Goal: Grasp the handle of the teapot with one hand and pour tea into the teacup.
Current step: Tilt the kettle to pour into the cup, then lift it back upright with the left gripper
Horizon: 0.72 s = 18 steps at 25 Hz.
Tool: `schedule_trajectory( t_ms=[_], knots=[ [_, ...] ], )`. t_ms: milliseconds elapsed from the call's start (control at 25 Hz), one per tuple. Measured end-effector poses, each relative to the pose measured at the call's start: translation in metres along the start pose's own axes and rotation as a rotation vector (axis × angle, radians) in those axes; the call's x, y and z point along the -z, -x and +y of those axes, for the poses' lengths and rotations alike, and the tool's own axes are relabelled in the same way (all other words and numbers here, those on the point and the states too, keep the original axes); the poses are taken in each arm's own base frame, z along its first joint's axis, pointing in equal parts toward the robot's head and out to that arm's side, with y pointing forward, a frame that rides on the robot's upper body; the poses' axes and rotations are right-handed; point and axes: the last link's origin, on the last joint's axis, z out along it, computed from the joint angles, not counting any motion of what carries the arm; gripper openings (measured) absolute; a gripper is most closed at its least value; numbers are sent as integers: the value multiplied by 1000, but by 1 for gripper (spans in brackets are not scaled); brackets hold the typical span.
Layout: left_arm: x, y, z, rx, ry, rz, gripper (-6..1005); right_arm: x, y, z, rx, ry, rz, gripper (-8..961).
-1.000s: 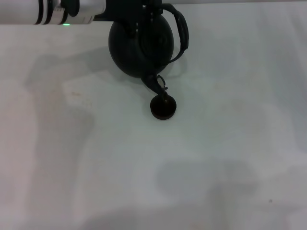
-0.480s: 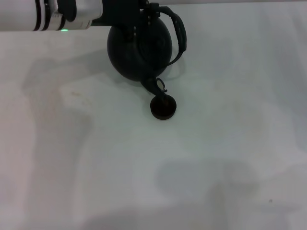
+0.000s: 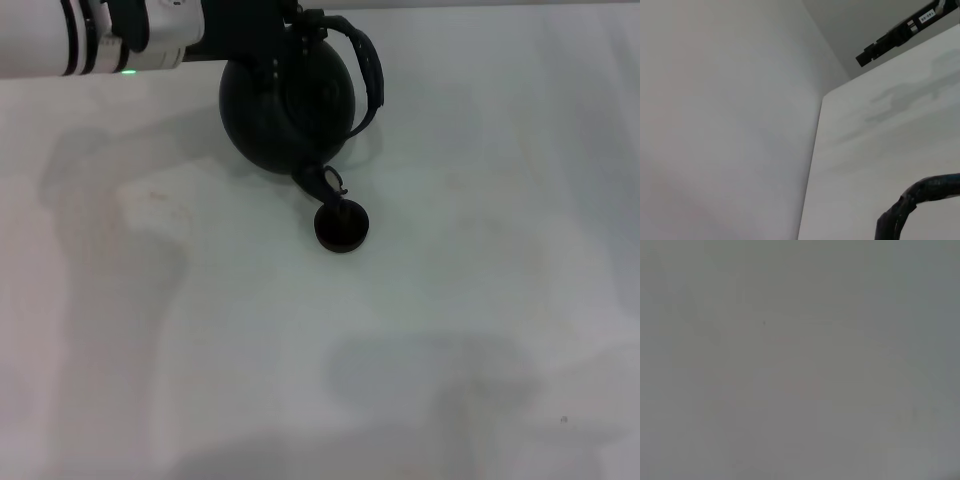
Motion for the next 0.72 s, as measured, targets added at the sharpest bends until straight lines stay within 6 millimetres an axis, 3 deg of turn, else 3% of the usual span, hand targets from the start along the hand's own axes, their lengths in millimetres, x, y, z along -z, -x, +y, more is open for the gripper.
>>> schedule_trajectory(
  t_ms=[720],
  knots=[
    [15,8,6,92,-79,64,110,-2,2,1,5,5,-4,825]
  ],
)
